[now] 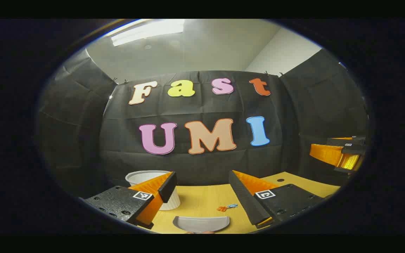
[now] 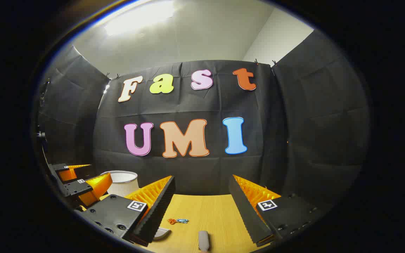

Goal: Pick up the small broom and dustpan from the desktop, sweep the trash into the dustpan with the broom, and then empty the trash into the garbage bin.

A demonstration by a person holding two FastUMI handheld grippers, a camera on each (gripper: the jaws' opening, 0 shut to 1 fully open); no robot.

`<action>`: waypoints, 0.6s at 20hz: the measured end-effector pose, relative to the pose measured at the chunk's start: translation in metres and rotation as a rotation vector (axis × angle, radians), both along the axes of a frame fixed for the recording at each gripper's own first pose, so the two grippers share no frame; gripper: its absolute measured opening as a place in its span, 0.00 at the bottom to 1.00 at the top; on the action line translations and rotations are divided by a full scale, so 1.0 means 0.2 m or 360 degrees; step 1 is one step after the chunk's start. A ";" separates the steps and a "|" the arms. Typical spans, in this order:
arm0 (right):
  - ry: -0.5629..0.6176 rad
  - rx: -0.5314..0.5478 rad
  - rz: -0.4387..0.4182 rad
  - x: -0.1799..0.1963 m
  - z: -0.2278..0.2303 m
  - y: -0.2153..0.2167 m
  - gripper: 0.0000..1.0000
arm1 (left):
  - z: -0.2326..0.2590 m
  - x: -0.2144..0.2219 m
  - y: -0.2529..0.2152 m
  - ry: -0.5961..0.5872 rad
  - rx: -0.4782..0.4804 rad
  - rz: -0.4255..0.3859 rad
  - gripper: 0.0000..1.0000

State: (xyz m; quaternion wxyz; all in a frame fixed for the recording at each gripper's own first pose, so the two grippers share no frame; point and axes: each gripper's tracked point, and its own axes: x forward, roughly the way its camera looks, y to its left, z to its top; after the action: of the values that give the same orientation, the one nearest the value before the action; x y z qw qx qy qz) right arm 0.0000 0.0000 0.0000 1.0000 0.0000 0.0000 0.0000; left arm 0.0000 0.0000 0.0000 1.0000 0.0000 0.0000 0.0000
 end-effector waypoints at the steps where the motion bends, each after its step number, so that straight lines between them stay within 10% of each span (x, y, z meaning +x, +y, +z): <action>1: 0.0002 0.0002 0.0001 0.00 0.00 0.00 0.98 | 0.00 0.00 0.00 -0.0001 0.0002 0.0001 0.90; 12: 0.0016 0.0001 -0.0006 0.01 0.01 -0.02 0.98 | -0.02 0.01 -0.02 0.0011 0.0012 0.0003 0.90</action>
State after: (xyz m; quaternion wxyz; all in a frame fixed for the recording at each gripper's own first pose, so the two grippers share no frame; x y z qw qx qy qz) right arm 0.0017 -0.0040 0.0010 1.0000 0.0003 0.0050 -0.0020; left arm 0.0029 -0.0040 -0.0037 1.0000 0.0037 0.0036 0.0008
